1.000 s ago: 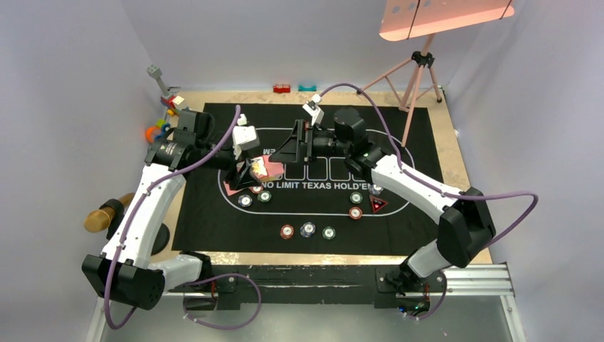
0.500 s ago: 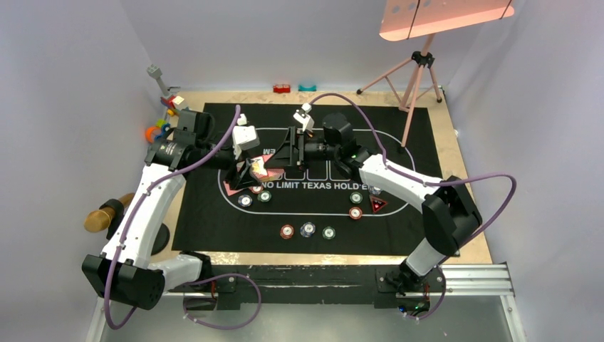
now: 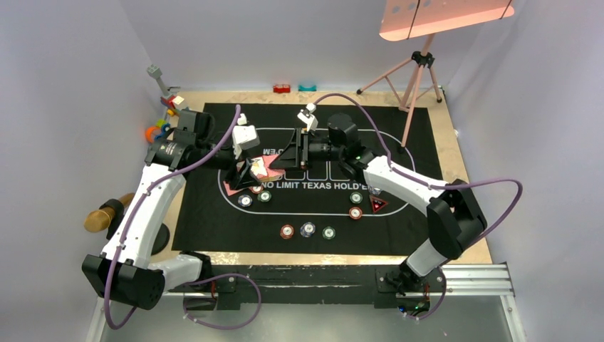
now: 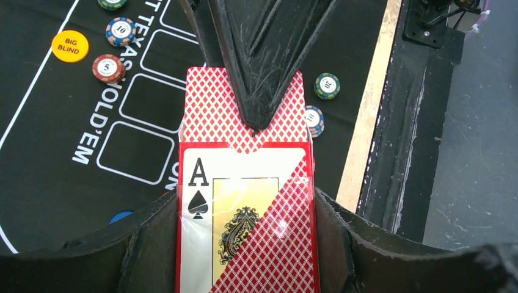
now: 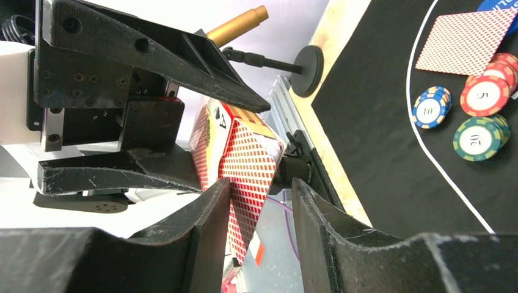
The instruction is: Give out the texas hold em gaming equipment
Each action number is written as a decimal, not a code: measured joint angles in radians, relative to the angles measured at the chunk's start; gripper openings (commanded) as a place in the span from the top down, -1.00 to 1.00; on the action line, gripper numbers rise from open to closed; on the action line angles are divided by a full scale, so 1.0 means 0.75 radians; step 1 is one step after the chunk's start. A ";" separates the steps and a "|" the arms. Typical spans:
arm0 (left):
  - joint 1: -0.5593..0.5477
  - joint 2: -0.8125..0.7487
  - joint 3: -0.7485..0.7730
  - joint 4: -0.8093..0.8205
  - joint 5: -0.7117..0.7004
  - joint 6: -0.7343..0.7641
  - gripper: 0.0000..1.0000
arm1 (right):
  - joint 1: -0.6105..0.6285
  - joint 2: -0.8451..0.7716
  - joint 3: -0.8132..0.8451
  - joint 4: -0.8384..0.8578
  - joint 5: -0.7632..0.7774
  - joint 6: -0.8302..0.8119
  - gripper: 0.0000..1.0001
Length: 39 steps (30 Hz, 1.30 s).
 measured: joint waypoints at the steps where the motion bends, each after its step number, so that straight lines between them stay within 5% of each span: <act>1: 0.000 0.000 0.000 0.000 0.000 0.000 0.87 | -0.005 -0.006 -0.009 0.000 0.000 0.000 0.13; 17: 0.000 -0.001 0.000 0.013 0.001 -0.010 0.92 | -0.087 -0.075 -0.083 -0.017 -0.002 -0.001 0.20; 31: 0.000 -0.003 0.000 0.030 0.002 -0.011 0.97 | -0.158 -0.199 -0.091 -0.055 -0.003 -0.003 0.97; 39: 0.000 -0.003 0.000 0.036 0.003 -0.012 1.00 | -0.189 -0.202 -0.092 -0.055 -0.040 0.042 1.00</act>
